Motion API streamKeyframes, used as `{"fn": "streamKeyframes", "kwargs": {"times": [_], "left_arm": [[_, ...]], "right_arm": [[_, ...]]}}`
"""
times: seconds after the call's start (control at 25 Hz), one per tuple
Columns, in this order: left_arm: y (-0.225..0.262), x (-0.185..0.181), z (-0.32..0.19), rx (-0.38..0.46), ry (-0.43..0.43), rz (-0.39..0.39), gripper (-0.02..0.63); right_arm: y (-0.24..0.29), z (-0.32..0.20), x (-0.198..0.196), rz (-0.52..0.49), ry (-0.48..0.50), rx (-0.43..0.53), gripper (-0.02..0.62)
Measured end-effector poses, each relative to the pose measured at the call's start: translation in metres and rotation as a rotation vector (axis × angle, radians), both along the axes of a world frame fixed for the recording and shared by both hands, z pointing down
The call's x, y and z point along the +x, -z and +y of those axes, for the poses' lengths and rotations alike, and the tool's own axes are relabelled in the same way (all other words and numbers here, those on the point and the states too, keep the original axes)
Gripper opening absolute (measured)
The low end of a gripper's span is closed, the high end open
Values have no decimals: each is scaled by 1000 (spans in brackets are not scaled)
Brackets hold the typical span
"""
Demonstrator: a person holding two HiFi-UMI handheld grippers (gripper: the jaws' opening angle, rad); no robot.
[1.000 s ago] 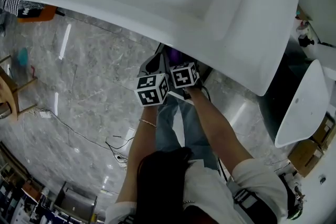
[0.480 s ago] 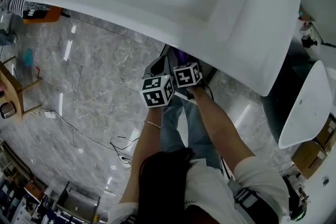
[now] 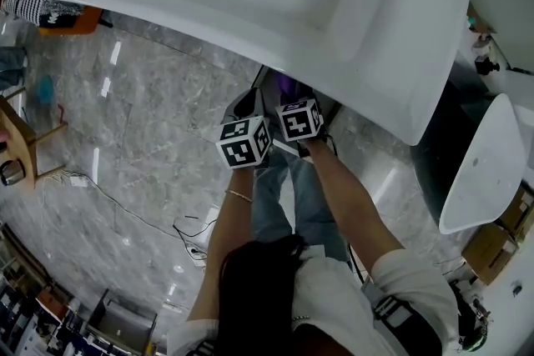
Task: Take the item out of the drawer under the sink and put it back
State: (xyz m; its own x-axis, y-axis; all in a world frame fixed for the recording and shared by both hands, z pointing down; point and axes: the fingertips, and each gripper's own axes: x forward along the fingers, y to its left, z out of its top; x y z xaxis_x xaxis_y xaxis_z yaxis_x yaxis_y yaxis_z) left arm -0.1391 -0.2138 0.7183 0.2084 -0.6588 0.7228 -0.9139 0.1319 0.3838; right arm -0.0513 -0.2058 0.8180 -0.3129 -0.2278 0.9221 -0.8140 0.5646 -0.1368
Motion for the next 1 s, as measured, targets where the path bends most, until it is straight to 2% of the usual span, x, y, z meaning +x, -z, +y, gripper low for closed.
{"fn": "streamKeyframes", "kwargs": {"times": [0.16, 0.28, 0.44, 0.64, 0.8, 1.0], "left_arm": [[15, 2, 2, 19, -21, -30, 3], [25, 6, 9, 19, -48, -39, 4], [34, 1, 15, 18, -7, -16, 3], [46, 12, 24, 12, -40, -25, 4], [67, 21, 29, 42, -106, -78, 3], [91, 19, 35, 70, -102, -60, 4]], "right_arm": [[21, 7, -3, -44, 81, 6, 83], [38, 11, -2, -60, 86, 15, 84], [62, 15, -1, -89, 84, 33, 84], [92, 31, -3, -120, 154, 61, 83], [117, 36, 0, -155, 114, 71, 84], [149, 44, -4, -196, 73, 86, 84]]}}
